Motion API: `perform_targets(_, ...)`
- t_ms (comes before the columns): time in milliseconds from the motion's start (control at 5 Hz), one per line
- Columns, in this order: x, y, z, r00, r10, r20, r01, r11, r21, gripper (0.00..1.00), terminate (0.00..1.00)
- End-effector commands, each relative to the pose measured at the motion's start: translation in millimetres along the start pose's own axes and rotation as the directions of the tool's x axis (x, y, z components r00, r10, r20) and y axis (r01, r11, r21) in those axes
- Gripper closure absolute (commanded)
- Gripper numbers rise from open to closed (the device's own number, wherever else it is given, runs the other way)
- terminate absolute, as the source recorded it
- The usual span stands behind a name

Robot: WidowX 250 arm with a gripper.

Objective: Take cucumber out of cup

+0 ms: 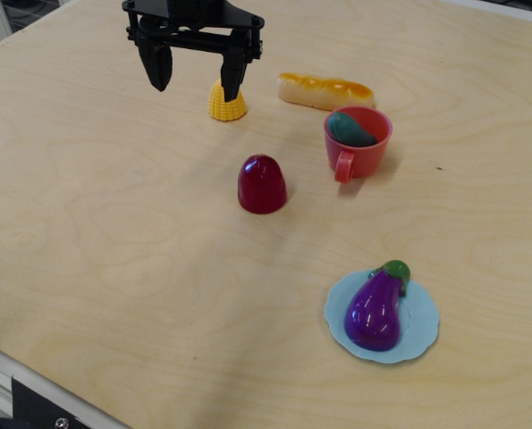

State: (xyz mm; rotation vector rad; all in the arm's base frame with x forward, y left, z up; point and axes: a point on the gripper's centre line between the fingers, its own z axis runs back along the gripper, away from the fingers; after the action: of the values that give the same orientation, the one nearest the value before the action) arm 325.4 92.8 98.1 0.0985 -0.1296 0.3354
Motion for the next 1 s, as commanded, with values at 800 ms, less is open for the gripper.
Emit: perform_targets(800, 19, -91, 18, 0.814, -0.561, 0.150, 0.580, 0.797, -0.167, 0.00, 0.00)
